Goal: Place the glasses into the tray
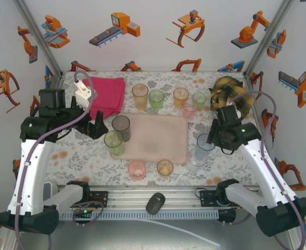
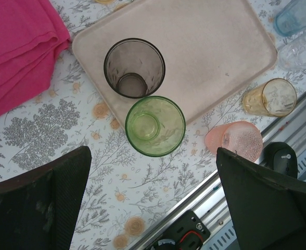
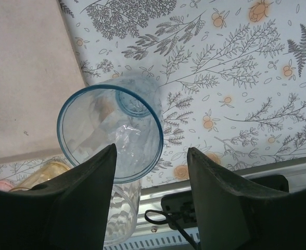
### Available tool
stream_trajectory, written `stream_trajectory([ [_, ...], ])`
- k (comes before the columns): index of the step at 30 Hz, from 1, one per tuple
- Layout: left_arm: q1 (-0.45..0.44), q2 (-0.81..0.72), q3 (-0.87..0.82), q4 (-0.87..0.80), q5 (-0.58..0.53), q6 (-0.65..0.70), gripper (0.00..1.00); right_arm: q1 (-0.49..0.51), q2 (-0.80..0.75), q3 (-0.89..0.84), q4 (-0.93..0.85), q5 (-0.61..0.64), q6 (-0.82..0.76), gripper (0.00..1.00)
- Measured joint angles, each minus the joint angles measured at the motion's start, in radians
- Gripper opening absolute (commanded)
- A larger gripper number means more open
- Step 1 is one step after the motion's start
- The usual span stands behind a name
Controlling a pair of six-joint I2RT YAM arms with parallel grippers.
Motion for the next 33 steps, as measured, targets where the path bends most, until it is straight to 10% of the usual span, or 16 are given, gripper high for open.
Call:
stream_trajectory([
  [33, -0.011, 0.001, 0.000, 0.002, 0.012, -0.001, 0.99, -0.076, 0.033, -0.078, 0.099, -0.025, -0.080, 0.18],
])
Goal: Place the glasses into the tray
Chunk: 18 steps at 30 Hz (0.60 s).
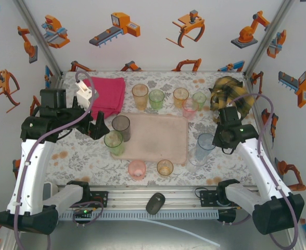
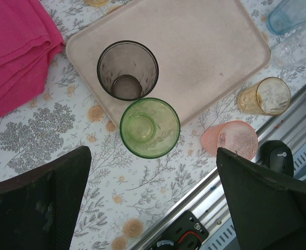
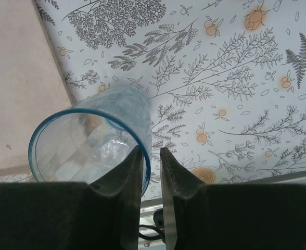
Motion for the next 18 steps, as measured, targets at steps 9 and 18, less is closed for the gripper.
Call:
stream_trajectory([
  [9, 0.000, 0.032, 0.009, 0.006, 0.004, 0.000, 0.99, -0.010, 0.020, 0.000, 0.017, 0.003, -0.021, 0.02],
  [18, 0.000, 0.032, 0.013, 0.006, 0.002, -0.001, 0.99, -0.022, 0.023, 0.029, -0.008, 0.013, -0.050, 0.00],
])
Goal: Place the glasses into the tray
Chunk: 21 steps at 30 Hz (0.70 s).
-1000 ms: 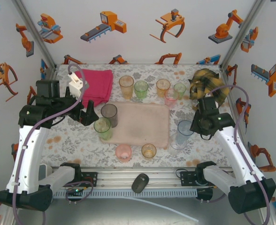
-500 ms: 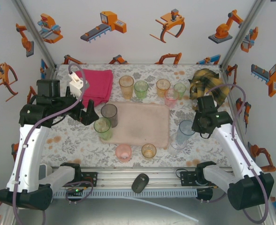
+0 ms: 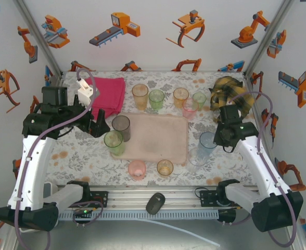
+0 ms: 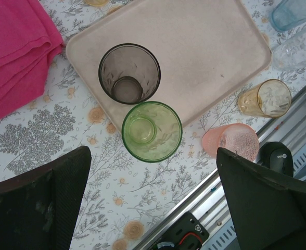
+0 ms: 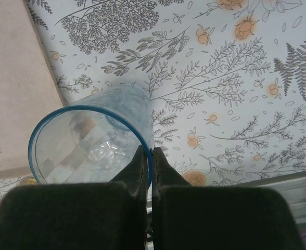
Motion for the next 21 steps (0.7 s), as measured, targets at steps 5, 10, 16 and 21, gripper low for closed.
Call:
stream_trajectory([
  [5, 0.000, 0.000, 0.011, 0.000, -0.008, 0.000, 0.99, -0.002, 0.000, 0.081, -0.040, 0.021, -0.027, 0.00],
  [10, 0.003, 0.000, 0.016, 0.003, -0.028, -0.005, 0.99, -0.003, 0.020, 0.188, -0.070, 0.021, -0.052, 0.00],
  [16, 0.025, 0.000, 0.017, 0.024, -0.100, -0.030, 0.98, -0.003, 0.087, 0.293, -0.082, 0.010, -0.067, 0.00],
  [21, 0.039, 0.000, 0.016, 0.037, -0.132, -0.051, 0.98, -0.003, 0.175, 0.394, -0.086, -0.025, -0.074, 0.00],
])
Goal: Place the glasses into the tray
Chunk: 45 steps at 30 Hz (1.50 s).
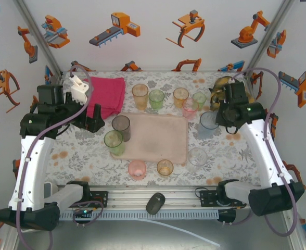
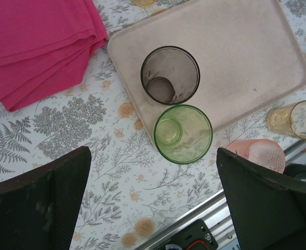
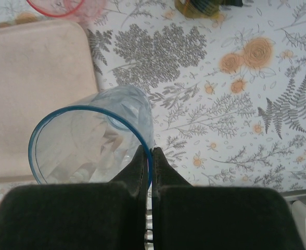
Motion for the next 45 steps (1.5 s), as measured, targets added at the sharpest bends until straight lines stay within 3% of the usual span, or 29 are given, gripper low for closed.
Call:
stream_trajectory([
  [8, 0.015, 0.000, 0.000, 0.008, 0.001, -0.016, 0.98, 0.042, 0.138, 0.198, 0.000, -0.027, 0.000, 0.00],
  [21, 0.061, -0.006, -0.010, 0.031, 0.065, -0.060, 0.98, 0.315, 0.495, 0.559, 0.004, -0.027, -0.008, 0.00],
  [34, 0.073, -0.036, -0.013, 0.044, 0.115, -0.082, 0.99, 0.515, 0.902, 0.982, 0.012, -0.023, -0.045, 0.00],
  [45, 0.074, -0.045, -0.017, 0.047, 0.150, -0.082, 0.99, 0.576, 1.060, 1.085, 0.021, -0.037, -0.048, 0.00],
])
